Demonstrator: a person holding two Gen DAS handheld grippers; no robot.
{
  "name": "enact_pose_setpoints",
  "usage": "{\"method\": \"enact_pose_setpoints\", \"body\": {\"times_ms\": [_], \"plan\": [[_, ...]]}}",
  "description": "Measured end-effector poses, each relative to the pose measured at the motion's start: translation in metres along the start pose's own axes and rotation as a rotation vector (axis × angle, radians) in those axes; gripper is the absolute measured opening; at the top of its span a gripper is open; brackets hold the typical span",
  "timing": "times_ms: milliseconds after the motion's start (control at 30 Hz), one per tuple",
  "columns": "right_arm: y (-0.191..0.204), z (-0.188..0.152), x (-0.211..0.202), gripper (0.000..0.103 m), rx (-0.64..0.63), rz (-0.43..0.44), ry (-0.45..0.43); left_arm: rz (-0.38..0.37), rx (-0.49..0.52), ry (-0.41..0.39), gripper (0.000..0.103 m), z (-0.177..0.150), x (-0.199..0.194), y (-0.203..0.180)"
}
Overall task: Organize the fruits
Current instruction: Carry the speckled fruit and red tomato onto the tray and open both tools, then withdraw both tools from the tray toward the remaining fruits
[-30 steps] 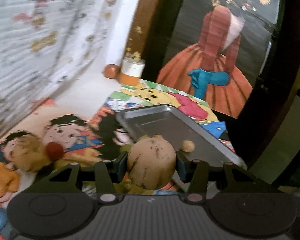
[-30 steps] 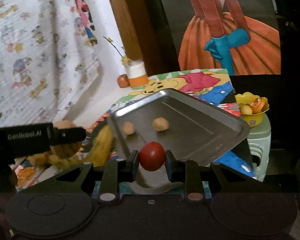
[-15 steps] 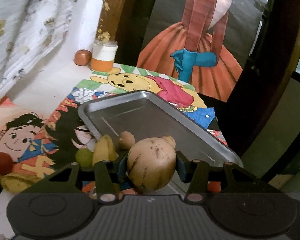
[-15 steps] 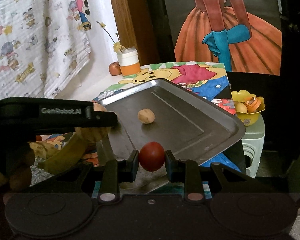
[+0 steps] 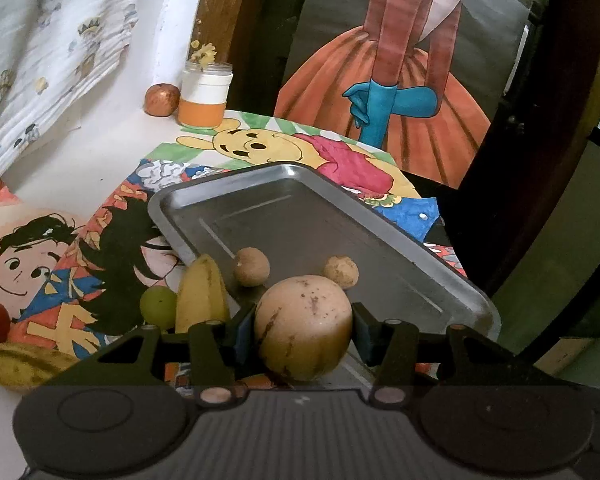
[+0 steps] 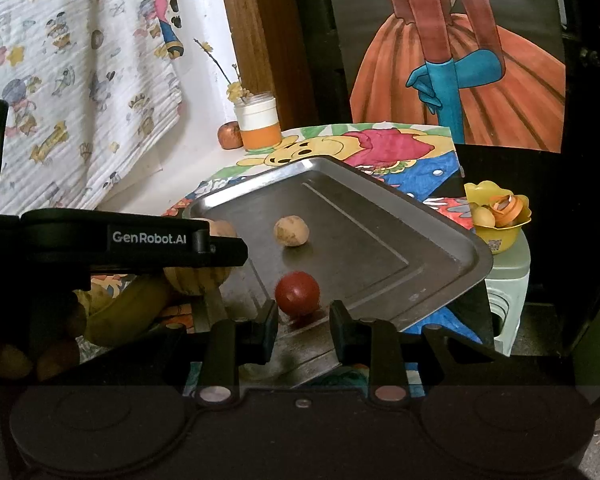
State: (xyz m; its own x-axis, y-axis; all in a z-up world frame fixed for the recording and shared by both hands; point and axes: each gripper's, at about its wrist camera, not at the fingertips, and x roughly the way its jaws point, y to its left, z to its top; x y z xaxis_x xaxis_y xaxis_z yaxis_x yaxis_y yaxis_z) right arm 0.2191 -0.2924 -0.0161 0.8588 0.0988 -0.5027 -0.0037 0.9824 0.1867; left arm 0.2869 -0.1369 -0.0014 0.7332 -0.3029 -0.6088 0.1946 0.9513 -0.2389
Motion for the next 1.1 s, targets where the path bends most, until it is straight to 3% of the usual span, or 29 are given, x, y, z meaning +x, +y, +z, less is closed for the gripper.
{"method": "enact_pose_setpoints", "body": {"times_ms": [233,500,967,1100], "plan": [[0.0,-0.001,-0.003,0.033,0.003,-0.003,-0.007,-0.005,-0.007,0.0,0.055,0.0,0.0,0.001],[0.0,0.0,-0.017,0.046,0.009,-0.004,-0.034,-0.009,-0.013,-0.054,0.061,0.004,-0.019,-0.002],[0.015,0.004,-0.063,0.089,0.006,0.026,-0.142,0.052,-0.068,-0.177,0.099,0.0,-0.083,0.01],[0.023,0.004,-0.075,0.097,0.001,0.038,-0.17,0.072,-0.093,-0.212,0.103,-0.004,-0.104,0.018]]}}
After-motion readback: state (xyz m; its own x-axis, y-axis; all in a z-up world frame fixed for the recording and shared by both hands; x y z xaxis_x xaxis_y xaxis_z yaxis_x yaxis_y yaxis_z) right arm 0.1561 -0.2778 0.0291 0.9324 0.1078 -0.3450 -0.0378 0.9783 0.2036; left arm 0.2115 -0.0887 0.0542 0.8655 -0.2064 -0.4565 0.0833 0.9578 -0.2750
